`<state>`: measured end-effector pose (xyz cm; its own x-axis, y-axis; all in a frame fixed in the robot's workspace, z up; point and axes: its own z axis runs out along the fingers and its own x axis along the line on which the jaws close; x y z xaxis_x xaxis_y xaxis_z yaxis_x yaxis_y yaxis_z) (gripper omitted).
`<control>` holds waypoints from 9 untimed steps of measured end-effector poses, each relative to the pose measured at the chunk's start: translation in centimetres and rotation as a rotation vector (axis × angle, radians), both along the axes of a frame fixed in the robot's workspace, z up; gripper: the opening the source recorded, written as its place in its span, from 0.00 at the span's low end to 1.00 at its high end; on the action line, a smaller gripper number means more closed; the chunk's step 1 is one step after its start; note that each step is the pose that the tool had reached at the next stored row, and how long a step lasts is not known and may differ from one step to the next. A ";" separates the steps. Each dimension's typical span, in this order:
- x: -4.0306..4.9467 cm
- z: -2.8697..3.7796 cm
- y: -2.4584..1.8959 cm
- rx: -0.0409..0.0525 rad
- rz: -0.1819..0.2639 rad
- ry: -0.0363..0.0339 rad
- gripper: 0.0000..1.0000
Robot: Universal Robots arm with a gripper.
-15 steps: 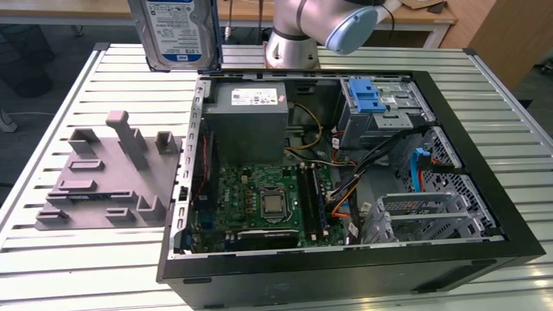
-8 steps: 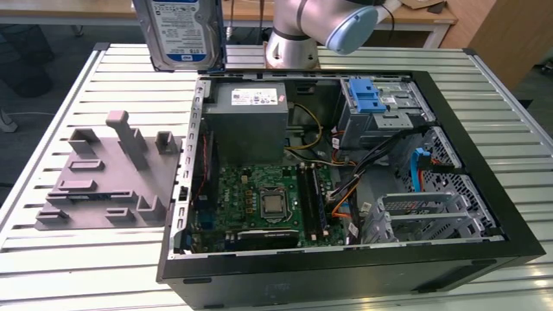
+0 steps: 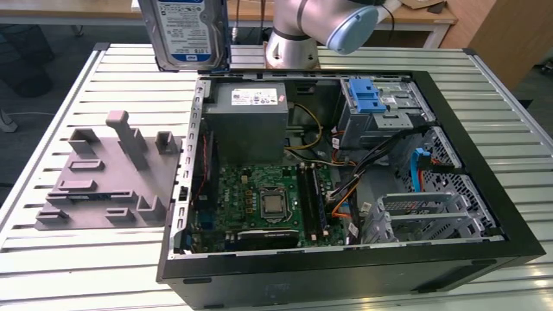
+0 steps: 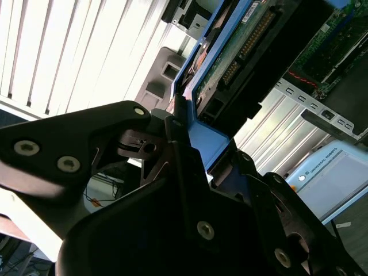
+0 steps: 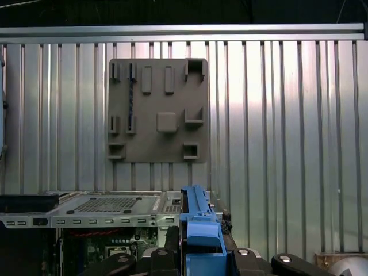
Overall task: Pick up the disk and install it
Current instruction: 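Pick up the disk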
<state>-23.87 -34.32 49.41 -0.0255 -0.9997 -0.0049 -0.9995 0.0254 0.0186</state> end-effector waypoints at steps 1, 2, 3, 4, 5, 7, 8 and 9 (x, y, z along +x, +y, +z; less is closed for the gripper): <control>0.08 0.00 0.00 0.0000 0.000 0.0000 0.36; 0.17 0.00 0.00 0.0001 0.000 0.0000 0.36; 0.25 0.00 0.00 0.0000 0.000 0.0001 0.36; 0.34 0.00 0.00 0.0000 0.000 0.0000 0.36; 0.43 0.00 0.00 0.0000 0.000 0.0000 0.36; 0.61 0.00 0.00 0.0000 0.000 0.0000 0.36; 0.70 0.00 0.00 0.0000 0.000 0.0000 0.36; 0.79 0.00 0.00 0.0000 0.000 0.0000 0.36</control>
